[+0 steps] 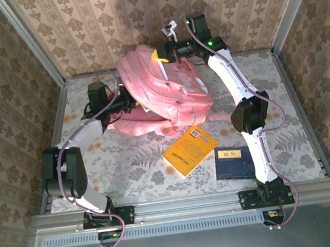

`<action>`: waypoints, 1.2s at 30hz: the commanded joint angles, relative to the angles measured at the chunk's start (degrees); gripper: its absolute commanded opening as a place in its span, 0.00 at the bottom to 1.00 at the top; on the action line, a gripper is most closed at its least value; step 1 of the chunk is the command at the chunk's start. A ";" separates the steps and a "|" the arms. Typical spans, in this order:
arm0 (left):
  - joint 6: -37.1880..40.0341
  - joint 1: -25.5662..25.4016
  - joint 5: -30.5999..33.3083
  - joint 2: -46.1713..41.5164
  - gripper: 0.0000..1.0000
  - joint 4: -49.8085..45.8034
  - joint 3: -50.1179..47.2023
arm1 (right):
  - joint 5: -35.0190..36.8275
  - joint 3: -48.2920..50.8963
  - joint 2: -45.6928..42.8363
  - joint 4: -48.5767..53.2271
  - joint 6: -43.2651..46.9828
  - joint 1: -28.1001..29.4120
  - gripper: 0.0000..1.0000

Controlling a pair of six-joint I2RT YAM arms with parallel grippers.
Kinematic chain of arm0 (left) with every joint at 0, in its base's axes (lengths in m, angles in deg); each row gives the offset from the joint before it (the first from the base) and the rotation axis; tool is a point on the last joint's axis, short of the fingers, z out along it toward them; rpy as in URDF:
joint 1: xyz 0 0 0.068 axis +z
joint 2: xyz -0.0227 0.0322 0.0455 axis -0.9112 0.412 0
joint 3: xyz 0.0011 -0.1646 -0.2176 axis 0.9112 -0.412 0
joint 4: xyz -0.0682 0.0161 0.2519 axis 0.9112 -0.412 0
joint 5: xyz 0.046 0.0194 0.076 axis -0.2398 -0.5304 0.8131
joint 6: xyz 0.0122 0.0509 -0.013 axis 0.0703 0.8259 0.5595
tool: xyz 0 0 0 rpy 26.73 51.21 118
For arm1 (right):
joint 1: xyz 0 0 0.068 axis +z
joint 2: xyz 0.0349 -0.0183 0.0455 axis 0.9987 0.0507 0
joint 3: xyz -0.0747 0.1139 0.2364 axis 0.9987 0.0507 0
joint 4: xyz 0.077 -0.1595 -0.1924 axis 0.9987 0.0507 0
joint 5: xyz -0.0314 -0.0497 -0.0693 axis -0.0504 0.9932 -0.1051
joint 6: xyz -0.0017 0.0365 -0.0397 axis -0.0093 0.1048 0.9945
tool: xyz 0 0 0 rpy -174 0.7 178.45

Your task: Pack the student bag

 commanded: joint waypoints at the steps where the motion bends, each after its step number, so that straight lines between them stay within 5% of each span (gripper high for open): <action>1: -2.67 -2.24 -1.23 4.09 0.00 4.69 2.64 | -5.72 -2.02 -6.42 -9.93 -2.07 1.25 0.00; 10: -12.09 -9.54 0.30 15.62 0.08 18.77 7.05 | -4.46 -2.39 -6.40 -12.96 -5.21 2.04 0.00; 16: -14.34 -9.98 2.51 19.16 0.61 21.59 8.23 | -3.65 -2.66 -6.32 -11.23 -4.64 2.32 0.00; 19: -10.11 -8.67 3.43 16.32 0.75 16.27 7.06 | -2.01 -3.98 -6.58 -6.53 -1.03 2.00 0.00; 36: 2.86 0.57 2.49 -1.97 0.83 -6.05 2.69 | 7.96 -5.86 -5.28 11.07 11.53 -0.66 0.00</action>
